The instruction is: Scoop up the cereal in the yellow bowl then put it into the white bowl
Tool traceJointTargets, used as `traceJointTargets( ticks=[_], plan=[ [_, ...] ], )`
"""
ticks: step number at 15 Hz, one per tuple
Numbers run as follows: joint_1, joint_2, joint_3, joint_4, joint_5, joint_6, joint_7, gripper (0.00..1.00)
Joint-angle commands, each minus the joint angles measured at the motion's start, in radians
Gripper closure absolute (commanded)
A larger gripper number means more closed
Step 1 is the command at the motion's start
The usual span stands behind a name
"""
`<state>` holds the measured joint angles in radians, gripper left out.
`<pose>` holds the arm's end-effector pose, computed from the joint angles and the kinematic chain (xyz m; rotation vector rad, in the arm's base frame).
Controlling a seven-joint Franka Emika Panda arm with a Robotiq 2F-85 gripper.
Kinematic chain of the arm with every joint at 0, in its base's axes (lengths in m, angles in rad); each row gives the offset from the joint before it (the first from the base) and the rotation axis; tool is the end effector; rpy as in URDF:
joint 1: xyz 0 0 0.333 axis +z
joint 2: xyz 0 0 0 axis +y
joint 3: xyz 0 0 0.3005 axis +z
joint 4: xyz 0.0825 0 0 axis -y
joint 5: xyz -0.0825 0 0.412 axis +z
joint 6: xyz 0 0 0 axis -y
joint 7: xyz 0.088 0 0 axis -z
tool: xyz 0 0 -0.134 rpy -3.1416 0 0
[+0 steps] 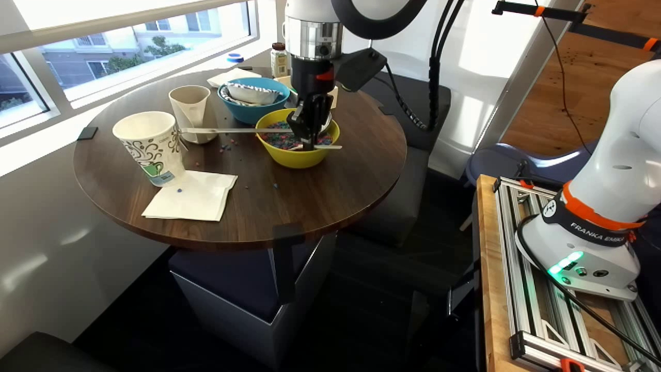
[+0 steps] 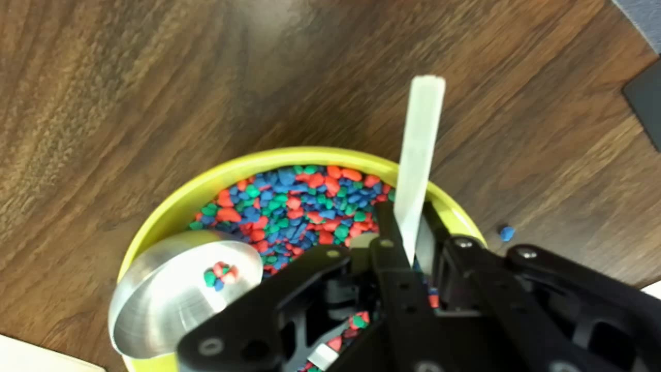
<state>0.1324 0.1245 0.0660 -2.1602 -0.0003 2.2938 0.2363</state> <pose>0.5625 0.1132 0.2805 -3.1312 0.0599 -0.0116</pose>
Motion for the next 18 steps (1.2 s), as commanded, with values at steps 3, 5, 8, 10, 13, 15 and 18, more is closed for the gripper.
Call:
traceJointTargets(
  ticks=[3, 5, 8, 10, 13, 15, 18],
  plan=[
    [0.002, -0.087, 0.01, -0.101, -0.057, 0.046, 0.063, 0.96],
    [0.0, -0.107, 0.012, -0.119, -0.067, 0.057, 0.072, 0.96],
    [-0.002, -0.134, 0.017, -0.141, -0.08, 0.069, 0.08, 0.96],
    [-0.005, -0.152, 0.019, -0.153, -0.099, 0.075, 0.099, 0.96],
    [-0.011, -0.172, 0.022, -0.159, -0.105, 0.083, 0.1, 0.96],
    [-0.014, -0.183, 0.022, -0.165, -0.109, 0.106, 0.103, 0.96],
    [-0.02, -0.193, 0.023, -0.171, -0.109, 0.132, 0.102, 0.96]
  ],
)
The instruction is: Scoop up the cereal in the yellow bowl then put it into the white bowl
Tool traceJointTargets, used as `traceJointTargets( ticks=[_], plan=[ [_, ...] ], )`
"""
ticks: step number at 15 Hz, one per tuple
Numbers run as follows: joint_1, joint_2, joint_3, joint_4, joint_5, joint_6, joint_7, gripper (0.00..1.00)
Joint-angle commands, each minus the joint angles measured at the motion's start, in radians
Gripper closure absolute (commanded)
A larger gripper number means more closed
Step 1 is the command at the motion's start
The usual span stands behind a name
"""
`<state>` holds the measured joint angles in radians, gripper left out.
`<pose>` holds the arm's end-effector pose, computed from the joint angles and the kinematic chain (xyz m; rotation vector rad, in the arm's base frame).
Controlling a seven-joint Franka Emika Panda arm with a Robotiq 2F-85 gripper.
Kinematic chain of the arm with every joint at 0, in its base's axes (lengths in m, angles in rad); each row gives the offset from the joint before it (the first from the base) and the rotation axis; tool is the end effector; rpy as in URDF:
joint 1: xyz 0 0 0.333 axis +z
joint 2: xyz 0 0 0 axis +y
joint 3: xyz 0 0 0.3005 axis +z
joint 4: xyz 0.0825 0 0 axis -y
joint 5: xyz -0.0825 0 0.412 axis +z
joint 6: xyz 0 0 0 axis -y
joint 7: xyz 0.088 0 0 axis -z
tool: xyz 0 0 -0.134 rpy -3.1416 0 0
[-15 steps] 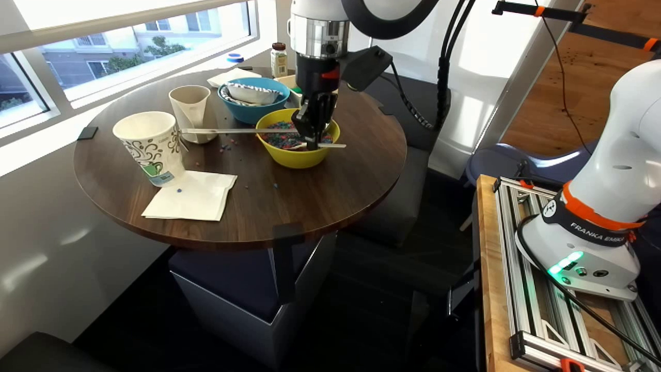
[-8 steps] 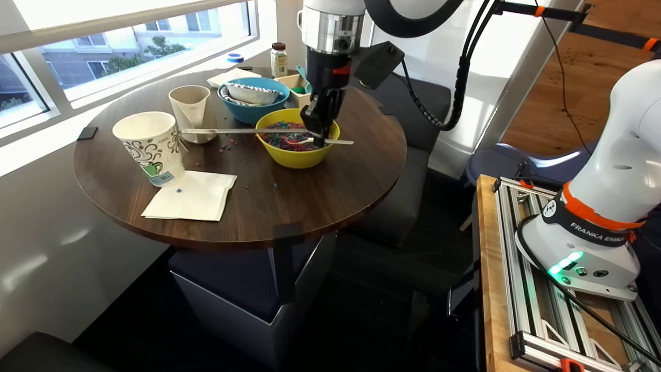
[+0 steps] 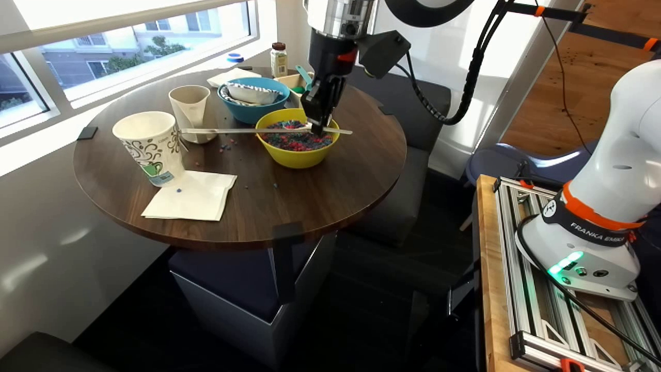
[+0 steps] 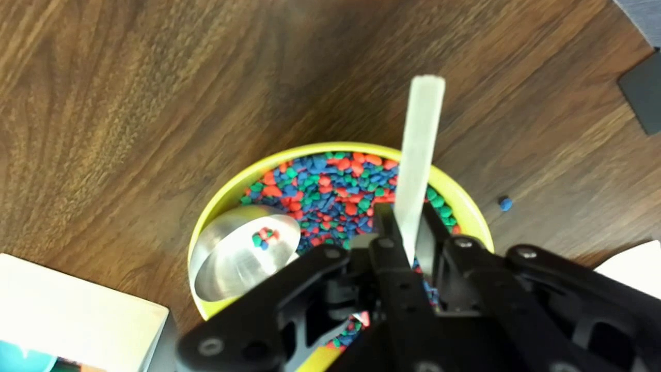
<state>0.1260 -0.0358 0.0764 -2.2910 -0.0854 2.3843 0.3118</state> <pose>0.5370 0.1077 0.3182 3.1024 -0.0791 0.2195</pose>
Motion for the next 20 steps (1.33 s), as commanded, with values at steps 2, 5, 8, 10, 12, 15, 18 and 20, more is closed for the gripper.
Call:
traceJointTargets(
  ticks=[2, 5, 8, 10, 12, 15, 18, 20],
  plan=[
    [-0.017, -0.037, 0.012, -0.046, -0.028, 0.063, 0.029, 0.96],
    [-0.025, -0.045, 0.011, -0.058, -0.034, 0.106, 0.027, 0.96],
    [-0.034, -0.051, 0.008, -0.059, -0.028, 0.126, 0.023, 0.96],
    [-0.042, -0.055, 0.006, -0.054, -0.03, 0.135, 0.026, 0.96],
    [-0.053, -0.059, 0.002, -0.041, -0.026, 0.127, 0.027, 0.96],
    [-0.081, -0.039, -0.01, 0.01, -0.049, 0.098, 0.031, 0.96],
    [-0.1, -0.015, -0.021, 0.065, -0.049, 0.074, 0.01, 0.96],
    [-0.109, 0.007, -0.026, 0.112, -0.059, 0.043, 0.008, 0.96]
  ],
)
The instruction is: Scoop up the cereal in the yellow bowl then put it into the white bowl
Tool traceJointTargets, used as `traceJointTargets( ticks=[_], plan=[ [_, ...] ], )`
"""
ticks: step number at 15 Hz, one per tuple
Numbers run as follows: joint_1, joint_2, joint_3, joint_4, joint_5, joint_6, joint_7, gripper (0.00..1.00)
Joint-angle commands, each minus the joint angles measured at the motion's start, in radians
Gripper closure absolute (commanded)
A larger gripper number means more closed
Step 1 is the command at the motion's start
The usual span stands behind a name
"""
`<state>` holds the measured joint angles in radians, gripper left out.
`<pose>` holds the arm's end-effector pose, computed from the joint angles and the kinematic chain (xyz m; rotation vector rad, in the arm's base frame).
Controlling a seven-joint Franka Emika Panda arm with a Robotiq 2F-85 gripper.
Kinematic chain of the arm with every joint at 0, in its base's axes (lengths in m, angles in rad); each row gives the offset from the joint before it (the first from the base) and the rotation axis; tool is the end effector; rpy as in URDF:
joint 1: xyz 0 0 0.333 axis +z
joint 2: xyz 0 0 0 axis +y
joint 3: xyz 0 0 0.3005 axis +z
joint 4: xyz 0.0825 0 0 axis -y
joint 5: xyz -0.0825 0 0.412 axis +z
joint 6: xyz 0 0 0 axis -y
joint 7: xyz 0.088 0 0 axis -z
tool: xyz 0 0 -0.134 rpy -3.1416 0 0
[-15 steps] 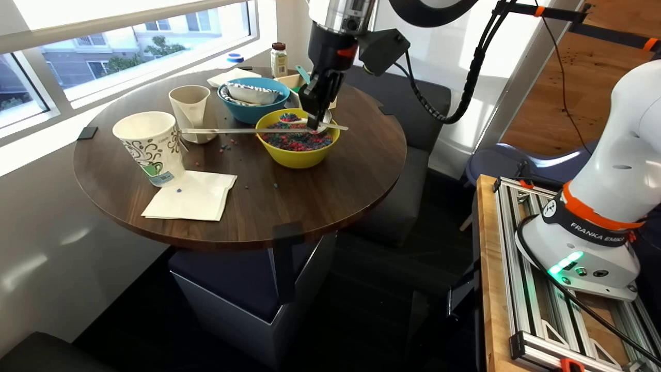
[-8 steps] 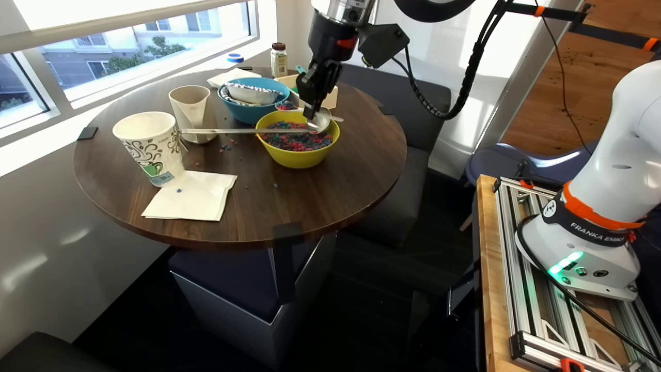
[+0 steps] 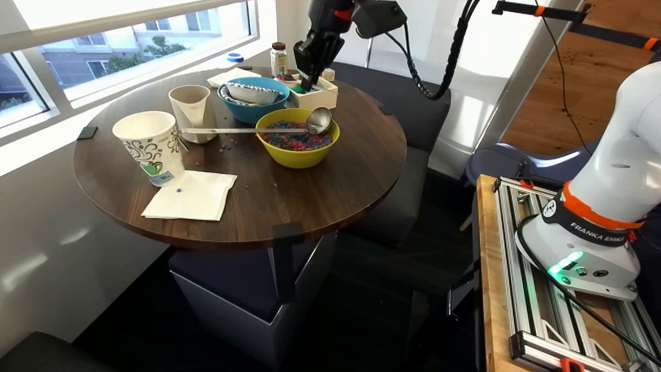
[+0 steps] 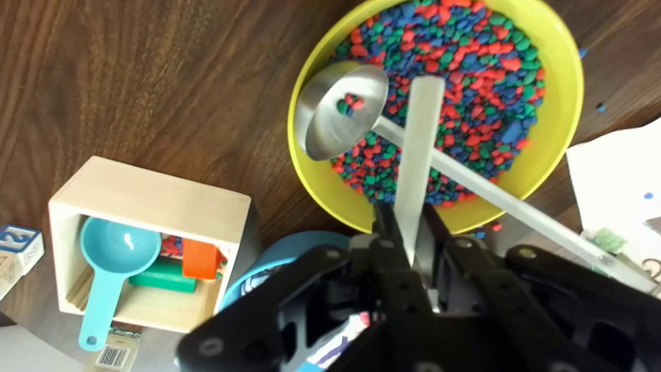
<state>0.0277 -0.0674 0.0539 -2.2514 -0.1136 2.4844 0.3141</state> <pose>0.5685 0.0452 0.3668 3.0698 -0.2347 0.4824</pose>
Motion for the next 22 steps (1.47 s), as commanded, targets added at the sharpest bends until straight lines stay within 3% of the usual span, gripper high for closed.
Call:
traceJointTargets(
  ticks=[1, 15, 22],
  plan=[
    [-0.013, 0.054, -0.007, 0.1, -0.036, -0.075, 0.003, 0.96],
    [-0.005, 0.385, -0.077, 0.535, -0.056, -0.28, -0.071, 0.96],
    [0.028, 0.518, -0.099, 0.688, -0.117, -0.35, -0.081, 0.96]
  ],
)
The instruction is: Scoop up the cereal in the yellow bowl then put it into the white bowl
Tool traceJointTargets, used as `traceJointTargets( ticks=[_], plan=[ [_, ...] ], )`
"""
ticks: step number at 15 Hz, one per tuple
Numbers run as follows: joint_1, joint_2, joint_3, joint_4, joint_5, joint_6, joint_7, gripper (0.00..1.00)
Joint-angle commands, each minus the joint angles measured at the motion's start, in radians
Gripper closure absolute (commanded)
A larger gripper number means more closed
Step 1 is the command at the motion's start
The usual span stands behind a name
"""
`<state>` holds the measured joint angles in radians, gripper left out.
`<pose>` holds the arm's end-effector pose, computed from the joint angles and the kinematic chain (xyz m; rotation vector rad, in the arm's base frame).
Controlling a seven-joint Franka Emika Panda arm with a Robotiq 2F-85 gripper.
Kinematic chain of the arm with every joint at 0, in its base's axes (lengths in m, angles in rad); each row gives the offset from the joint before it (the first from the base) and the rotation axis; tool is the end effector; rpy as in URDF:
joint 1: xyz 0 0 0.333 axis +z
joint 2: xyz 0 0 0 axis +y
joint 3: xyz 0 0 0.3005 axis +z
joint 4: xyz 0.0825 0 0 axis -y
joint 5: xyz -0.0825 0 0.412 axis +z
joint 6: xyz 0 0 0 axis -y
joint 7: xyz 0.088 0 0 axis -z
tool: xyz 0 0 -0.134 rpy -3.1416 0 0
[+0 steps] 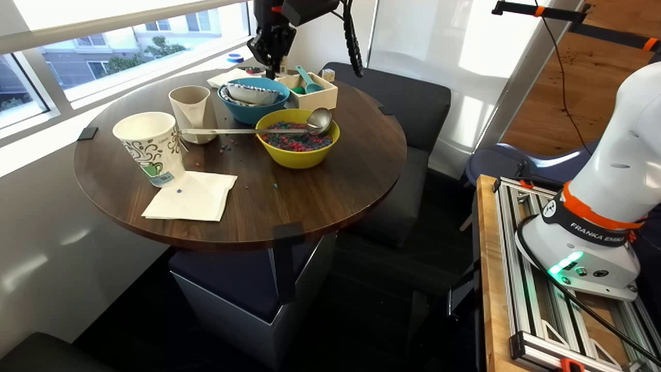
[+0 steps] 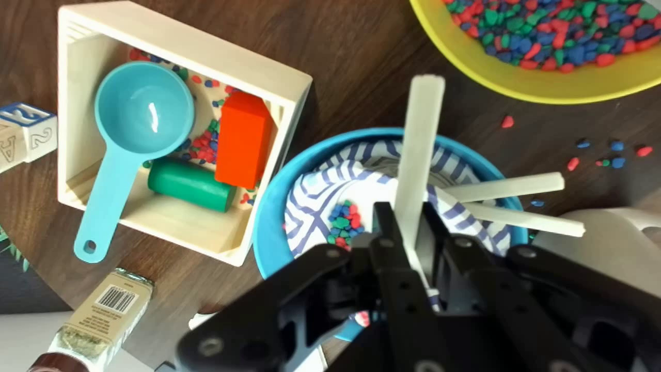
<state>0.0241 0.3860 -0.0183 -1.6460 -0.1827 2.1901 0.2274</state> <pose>0.7037 -0.0054 0.3534 2.9802 -0.1869 0.2630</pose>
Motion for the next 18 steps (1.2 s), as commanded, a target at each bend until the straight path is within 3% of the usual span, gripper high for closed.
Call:
traceJointTargets(
  ticks=[1, 18],
  plan=[
    [0.038, 0.078, -0.032, 0.094, -0.063, -0.061, 0.005, 0.96],
    [0.132, 0.16, -0.075, 0.16, -0.311, -0.172, -0.019, 0.96]
  ],
)
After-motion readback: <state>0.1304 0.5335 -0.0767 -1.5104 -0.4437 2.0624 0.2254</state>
